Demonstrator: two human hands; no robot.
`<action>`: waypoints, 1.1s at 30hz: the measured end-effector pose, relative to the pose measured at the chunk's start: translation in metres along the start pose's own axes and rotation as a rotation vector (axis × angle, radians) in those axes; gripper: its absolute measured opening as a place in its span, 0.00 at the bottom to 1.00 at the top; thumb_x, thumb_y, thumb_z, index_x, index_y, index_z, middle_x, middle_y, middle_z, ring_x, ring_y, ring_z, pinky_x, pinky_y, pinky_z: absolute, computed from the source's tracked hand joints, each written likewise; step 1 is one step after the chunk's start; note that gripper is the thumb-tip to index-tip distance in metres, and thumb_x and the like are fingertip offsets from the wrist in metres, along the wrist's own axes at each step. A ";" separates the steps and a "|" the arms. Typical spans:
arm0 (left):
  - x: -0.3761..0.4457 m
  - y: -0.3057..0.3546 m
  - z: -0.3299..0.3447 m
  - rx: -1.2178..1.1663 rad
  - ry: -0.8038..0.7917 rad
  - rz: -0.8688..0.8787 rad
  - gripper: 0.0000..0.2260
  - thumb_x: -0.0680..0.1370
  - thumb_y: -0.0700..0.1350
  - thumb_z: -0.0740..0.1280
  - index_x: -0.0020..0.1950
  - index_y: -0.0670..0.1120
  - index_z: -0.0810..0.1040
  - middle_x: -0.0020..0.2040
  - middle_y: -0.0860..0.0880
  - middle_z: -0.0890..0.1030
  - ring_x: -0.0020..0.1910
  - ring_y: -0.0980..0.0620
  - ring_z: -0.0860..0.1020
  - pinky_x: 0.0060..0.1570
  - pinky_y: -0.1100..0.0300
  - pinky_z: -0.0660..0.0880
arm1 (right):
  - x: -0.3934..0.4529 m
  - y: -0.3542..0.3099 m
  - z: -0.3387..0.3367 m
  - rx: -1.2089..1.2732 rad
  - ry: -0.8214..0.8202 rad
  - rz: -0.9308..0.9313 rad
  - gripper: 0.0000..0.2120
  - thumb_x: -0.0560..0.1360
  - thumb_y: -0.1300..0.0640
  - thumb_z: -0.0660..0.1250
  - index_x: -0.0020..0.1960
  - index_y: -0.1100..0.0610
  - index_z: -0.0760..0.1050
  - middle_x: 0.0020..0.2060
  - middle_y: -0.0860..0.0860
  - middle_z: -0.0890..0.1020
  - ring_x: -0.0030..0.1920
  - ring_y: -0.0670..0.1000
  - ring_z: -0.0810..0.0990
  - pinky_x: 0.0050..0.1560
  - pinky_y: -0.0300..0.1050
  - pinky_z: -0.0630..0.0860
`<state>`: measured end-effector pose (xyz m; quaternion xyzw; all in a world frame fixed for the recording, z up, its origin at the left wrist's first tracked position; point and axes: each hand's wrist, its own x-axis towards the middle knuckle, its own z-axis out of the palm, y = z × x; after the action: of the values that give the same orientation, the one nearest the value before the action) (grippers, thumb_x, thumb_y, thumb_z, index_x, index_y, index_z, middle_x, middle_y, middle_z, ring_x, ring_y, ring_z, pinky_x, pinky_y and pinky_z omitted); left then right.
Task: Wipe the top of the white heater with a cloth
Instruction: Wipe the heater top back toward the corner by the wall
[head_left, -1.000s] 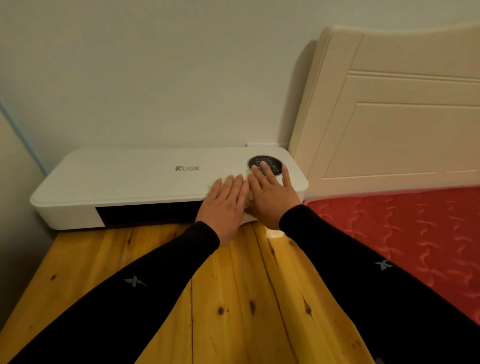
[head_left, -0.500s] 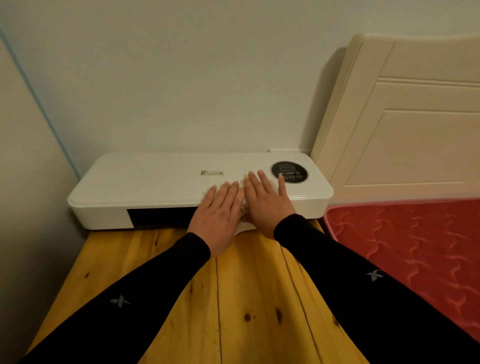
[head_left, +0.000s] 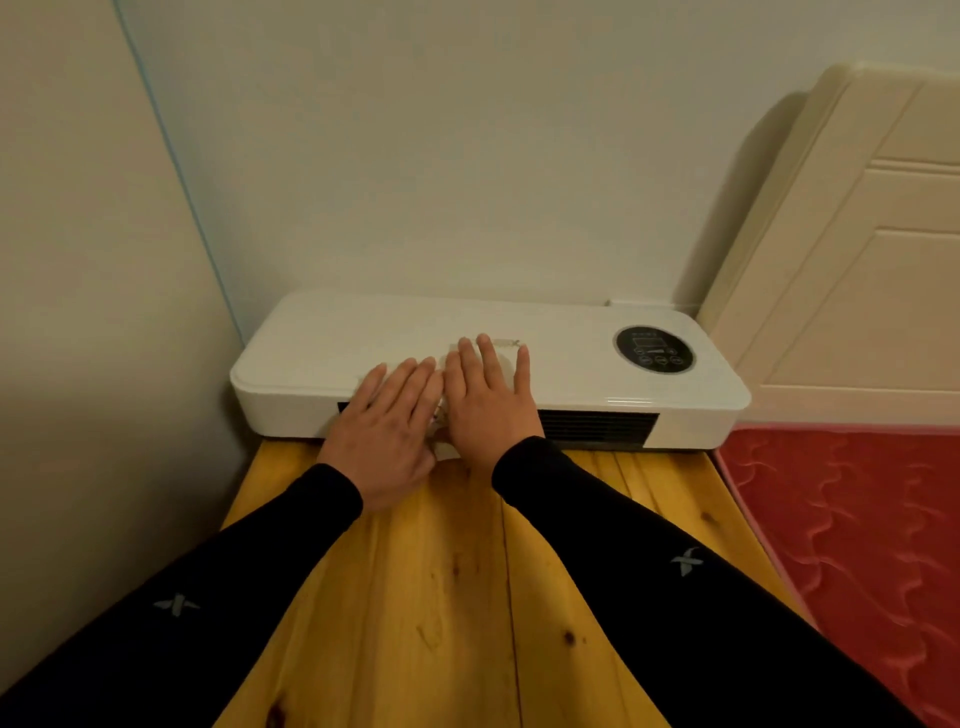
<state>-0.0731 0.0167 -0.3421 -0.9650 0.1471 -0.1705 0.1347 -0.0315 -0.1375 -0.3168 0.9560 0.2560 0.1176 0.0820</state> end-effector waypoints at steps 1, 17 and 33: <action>-0.003 -0.006 0.001 0.003 -0.002 -0.006 0.34 0.77 0.56 0.57 0.79 0.38 0.56 0.78 0.39 0.61 0.78 0.40 0.59 0.76 0.41 0.53 | 0.003 -0.007 0.000 -0.002 0.006 -0.005 0.34 0.84 0.44 0.50 0.81 0.61 0.44 0.81 0.60 0.48 0.80 0.62 0.41 0.72 0.72 0.36; -0.043 -0.068 0.007 0.027 0.005 -0.086 0.34 0.76 0.54 0.62 0.78 0.39 0.60 0.77 0.39 0.65 0.77 0.40 0.62 0.76 0.41 0.55 | 0.031 -0.078 -0.012 0.054 0.026 -0.079 0.31 0.84 0.47 0.45 0.80 0.63 0.45 0.81 0.62 0.49 0.80 0.64 0.42 0.72 0.74 0.39; -0.041 -0.050 0.001 0.021 -0.022 -0.173 0.33 0.77 0.56 0.56 0.78 0.38 0.61 0.77 0.37 0.64 0.77 0.37 0.60 0.75 0.37 0.52 | 0.026 -0.069 -0.013 0.068 0.014 -0.108 0.29 0.83 0.50 0.45 0.80 0.61 0.45 0.81 0.60 0.48 0.81 0.61 0.42 0.74 0.72 0.42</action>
<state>-0.0977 0.0760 -0.3393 -0.9744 0.0598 -0.1726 0.1311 -0.0456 -0.0637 -0.3148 0.9422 0.3117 0.1108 0.0537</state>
